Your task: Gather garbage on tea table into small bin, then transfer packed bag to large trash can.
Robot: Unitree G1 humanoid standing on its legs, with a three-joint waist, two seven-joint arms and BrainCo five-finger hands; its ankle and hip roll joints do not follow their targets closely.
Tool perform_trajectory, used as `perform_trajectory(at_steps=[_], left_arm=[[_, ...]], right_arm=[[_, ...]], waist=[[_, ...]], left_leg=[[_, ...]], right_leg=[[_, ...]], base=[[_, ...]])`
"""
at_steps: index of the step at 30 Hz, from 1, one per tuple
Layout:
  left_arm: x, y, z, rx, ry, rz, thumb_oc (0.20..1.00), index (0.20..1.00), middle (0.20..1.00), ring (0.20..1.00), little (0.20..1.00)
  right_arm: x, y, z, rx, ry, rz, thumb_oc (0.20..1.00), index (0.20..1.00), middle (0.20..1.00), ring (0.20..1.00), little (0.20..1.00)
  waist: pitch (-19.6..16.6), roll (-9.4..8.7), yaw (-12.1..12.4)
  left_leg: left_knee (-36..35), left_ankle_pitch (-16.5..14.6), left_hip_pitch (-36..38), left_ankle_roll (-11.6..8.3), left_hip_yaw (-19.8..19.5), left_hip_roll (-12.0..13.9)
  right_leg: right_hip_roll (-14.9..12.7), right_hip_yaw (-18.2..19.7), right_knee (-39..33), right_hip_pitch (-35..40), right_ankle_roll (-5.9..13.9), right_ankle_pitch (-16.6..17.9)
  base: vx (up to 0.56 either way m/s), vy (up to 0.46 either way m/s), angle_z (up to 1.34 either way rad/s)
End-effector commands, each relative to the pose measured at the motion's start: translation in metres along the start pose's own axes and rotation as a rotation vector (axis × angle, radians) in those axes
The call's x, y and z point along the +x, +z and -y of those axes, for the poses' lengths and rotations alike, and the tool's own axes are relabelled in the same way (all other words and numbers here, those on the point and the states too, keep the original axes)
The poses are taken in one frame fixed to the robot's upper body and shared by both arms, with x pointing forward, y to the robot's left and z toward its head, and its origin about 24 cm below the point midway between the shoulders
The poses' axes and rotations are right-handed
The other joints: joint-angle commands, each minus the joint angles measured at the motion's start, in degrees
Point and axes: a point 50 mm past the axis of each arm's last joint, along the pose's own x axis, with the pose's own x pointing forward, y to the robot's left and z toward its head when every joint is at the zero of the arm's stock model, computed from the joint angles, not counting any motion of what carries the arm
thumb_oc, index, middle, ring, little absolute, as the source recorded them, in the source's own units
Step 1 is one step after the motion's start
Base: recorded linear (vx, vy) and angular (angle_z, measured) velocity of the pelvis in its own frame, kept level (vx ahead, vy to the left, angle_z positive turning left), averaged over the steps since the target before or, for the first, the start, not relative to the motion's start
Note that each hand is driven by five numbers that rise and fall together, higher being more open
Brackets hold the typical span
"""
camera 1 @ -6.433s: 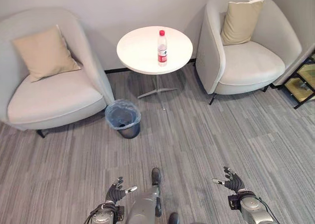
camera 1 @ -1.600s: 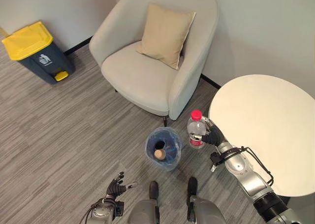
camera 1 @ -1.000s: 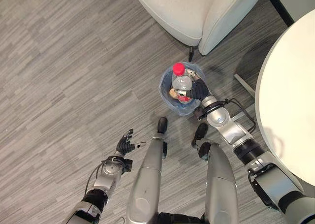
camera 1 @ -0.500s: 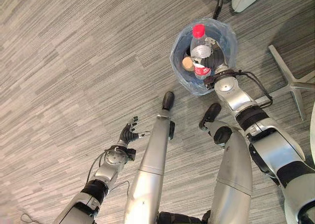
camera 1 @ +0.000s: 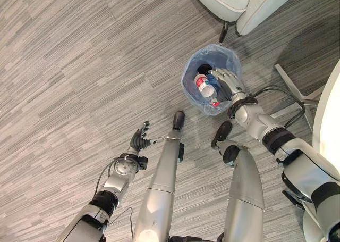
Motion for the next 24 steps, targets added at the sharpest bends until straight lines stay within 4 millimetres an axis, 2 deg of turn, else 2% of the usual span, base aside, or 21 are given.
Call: perform_trajectory(at_steps=[1,6,8,9,16,19,20,21,22,24], left_arm=[[-0.006,-0.002,-0.003,0.03,0.0,0.025,1.0,1.0,1.0,1.0,1.0],[-0.003,0.006,-0.005,0.022,0.008,0.057,1.0,1.0,1.0,1.0,1.0],[-0.003,0.012,-0.003,0.005,0.009,0.081,1.0,1.0,1.0,1.0,1.0],[-0.003,0.013,-0.003,0.005,0.009,0.081,1.0,1.0,1.0,1.0,1.0],[-0.001,0.02,0.004,-0.001,-0.01,0.105,1.0,1.0,1.0,1.0,1.0],[0.0,0.02,0.008,-0.002,-0.019,0.104,1.0,1.0,1.0,1.0,1.0],[0.0,0.02,0.01,-0.004,-0.026,0.102,1.0,1.0,1.0,1.0,1.0],[0.0,0.02,0.01,-0.003,-0.028,0.102,1.0,1.0,1.0,1.0,1.0],[0.0,0.021,0.011,-0.003,-0.031,0.104,1.0,1.0,1.0,1.0,1.0],[0.0,0.021,0.012,-0.009,-0.031,0.1,1.0,1.0,1.0,1.0,1.0]], right_arm=[[0.006,0.003,0.006,-0.112,-0.014,0.023,1.0,1.0,1.0,1.0,1.0],[0.011,-0.008,0.01,-0.253,-0.01,-0.04,1.0,1.0,1.0,1.0,1.0],[0.008,-0.032,0.012,-0.367,0.005,-0.156,1.0,1.0,1.0,1.0,1.0],[0.008,-0.032,0.012,-0.367,0.004,-0.156,1.0,1.0,1.0,1.0,1.0],[-0.005,-0.069,0.014,-0.377,0.031,-0.339,1.0,1.0,1.0,1.0,1.0],[-0.01,-0.075,0.009,-0.36,0.061,-0.367,1.0,1.0,1.0,1.0,1.0],[-0.013,-0.076,0.004,-0.35,0.086,-0.367,0.507,0.507,0.507,0.507,0.507],[-0.013,-0.076,0.001,-0.333,0.092,-0.368,0.25,0.25,0.25,0.25,0.25],[-0.014,-0.075,-0.001,-0.314,0.097,-0.366,0.2,0.2,0.2,0.2,0.2],[-0.014,-0.072,-0.003,-0.265,0.09,-0.362,0.2,0.2,0.2,0.2,0.2]], waist=[[0.3,1.33,1.2],[1.0,2.03,1.6],[1.2,2.85,1.9],[1.2,2.83,1.9],[1.8,3.81,2.3],[2.0,3.97,2.3],[2.1,4.02,2.2],[2.2,4.0,2.1],[2.2,3.99,2.0],[2.5,3.91,1.7]], left_leg=[[0.5,-6.6,1.4,1.99,2.6,-1.6],[1.3,-6.3,-0.8,1.94,2.6,-1.9],[2.2,-6.2,-2.6,1.9,2.5,-2.4],[2.3,-6.2,-2.7,1.9,2.5,-2.4],[3.5,-6.1,-4.5,2.01,2.9,-2.7],[3.8,-6.1,-4.8,2.02,3.3,-2.5],[3.8,-6.1,-4.6,2.06,3.2,-2.4],[3.8,-6.1,-4.6,2.08,3.2,-2.3],[3.9,-6.1,-4.5,2.06,3.3,-2.2],[3.9,-6.1,-4.3,2.05,3.4,-2.0]], right_leg=[[2.1,4.7,-4.1,2.8,4.97,-6.2],[1.8,5.0,-2.6,0.6,5.0,-6.5],[1.3,5.3,-1.0,-1.4,4.9,-7.0],[1.2,5.3,-0.9,-1.5,4.9,-7.0],[1.3,5.8,0.8,-3.7,4.48,-7.1],[1.5,6.0,0.9,-3.9,4.41,-6.9],[1.9,6.1,1.0,-3.9,4.37,-6.9],[2.0,6.1,1.0,-3.8,4.35,-6.9],[2.1,6.1,0.9,-3.7,4.38,-6.9],[2.3,6.1,0.9,-3.5,4.35,-6.7]], base=[[0.0,0.0,0.0],[0.0,-0.004,0.01],[0.02,-0.029,0.14],[0.01,-0.009,0.17],[0.0,0.002,0.06],[-0.01,-0.006,-0.04],[-0.01,-0.028,-0.06],[-0.01,-0.024,-0.06],[0.0,0.0,0.0],[0.0,0.0,0.0]])
